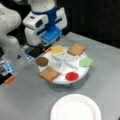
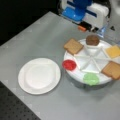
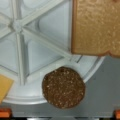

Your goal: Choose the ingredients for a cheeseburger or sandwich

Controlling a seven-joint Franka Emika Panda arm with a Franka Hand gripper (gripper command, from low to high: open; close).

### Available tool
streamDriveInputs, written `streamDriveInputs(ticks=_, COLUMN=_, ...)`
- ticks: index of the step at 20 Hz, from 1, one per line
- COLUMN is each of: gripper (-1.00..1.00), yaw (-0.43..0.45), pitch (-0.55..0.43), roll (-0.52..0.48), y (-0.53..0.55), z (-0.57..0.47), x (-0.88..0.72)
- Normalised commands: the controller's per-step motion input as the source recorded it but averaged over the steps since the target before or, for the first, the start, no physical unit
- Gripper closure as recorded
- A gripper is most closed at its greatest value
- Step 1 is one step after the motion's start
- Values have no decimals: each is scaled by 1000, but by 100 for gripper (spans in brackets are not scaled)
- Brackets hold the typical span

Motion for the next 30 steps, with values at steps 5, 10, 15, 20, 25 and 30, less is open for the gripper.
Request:
streamDriveInputs(ticks=5, gripper=-100, yaw=169, pitch=43, roll=13, y=-48, z=-3, x=-16)
streamDriveInputs(ticks=10, gripper=-100, yaw=-19, pitch=14, roll=170, y=-108, z=24, x=-31)
streamDriveInputs(ticks=15, gripper=-100, yaw=-59, pitch=-38, roll=306, y=-279, z=-63, x=-54)
streamDriveInputs(ticks=20, gripper=-100, yaw=-33, pitch=-101, roll=335, y=-358, z=-210, x=-48)
streamDriveInputs(ticks=25, gripper=-100, yaw=-22, pitch=-150, roll=342, y=-322, z=-259, x=-70)
streamDriveInputs(ticks=30, gripper=-100, yaw=18, pitch=-154, roll=526, y=-192, z=-151, x=-76)
